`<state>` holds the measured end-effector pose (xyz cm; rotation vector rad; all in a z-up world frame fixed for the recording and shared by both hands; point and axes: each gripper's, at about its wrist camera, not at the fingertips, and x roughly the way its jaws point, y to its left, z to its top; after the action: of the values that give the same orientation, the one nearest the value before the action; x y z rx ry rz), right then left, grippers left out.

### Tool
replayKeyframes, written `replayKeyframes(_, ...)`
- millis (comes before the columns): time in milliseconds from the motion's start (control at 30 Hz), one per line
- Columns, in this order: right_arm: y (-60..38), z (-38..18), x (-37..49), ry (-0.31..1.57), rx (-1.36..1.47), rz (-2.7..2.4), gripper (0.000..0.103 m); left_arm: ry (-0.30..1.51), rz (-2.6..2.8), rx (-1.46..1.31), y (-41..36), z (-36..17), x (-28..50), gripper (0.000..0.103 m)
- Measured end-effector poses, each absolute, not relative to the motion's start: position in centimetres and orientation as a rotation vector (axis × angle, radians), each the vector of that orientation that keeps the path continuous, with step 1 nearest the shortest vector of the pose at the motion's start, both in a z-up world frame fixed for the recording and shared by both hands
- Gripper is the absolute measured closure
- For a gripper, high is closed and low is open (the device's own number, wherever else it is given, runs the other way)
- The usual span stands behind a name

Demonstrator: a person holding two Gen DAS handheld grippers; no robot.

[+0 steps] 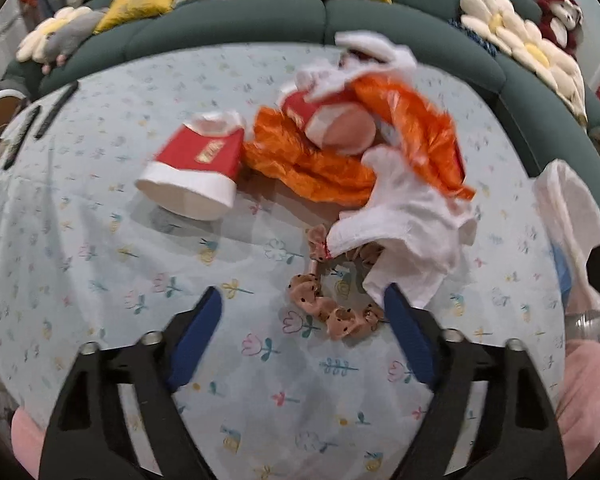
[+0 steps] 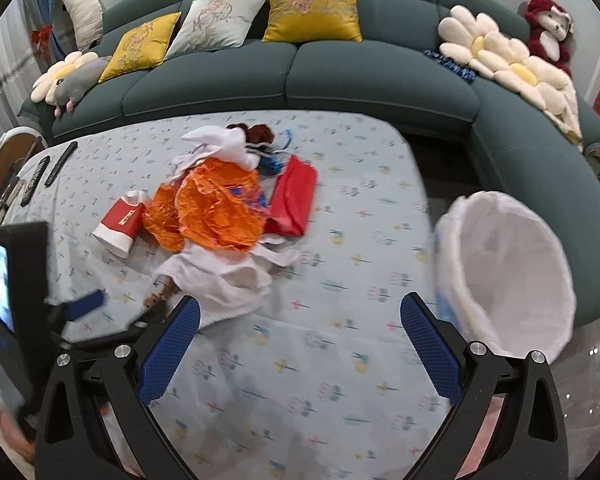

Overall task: Collect trash
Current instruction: 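Grasp the brown hair tie with the left gripper while the right gripper grasps the white tissue, then carry the hair tie and tissue over the wastebasket with both grippers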

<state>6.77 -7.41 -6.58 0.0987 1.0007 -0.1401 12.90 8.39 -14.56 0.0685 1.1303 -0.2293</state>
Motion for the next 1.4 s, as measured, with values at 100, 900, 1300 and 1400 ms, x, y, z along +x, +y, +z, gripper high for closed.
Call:
replayKeyframes(100, -6.6, -7.4, 7.9, 1.012, 0.091, -0.132, 0.007, 1.163, -0.231, -0.005, 9.2, -15.5, 13.7, 0.039)
replayKeyframes(900, -2.3, -13.2, 12.1, 1.156, 0.169, 0.045, 0.095, 1.193, -0.252, -0.130, 12.1, -14.5, 12.9, 0.094)
replayKeyframes(1300, -5.0, -6.0, 8.4, 1.015, 0.221, 0.062, 0.097, 1.055, -0.304, -0.108, 10.1, -7.7, 10.5, 0.094)
replayKeyframes(1400, -6.0, -3.8, 7.3, 0.966, 0.228, 0.058, 0.097, 1.008, -0.329, -0.101, 9.0, -5.5, 9.9, 0.094)
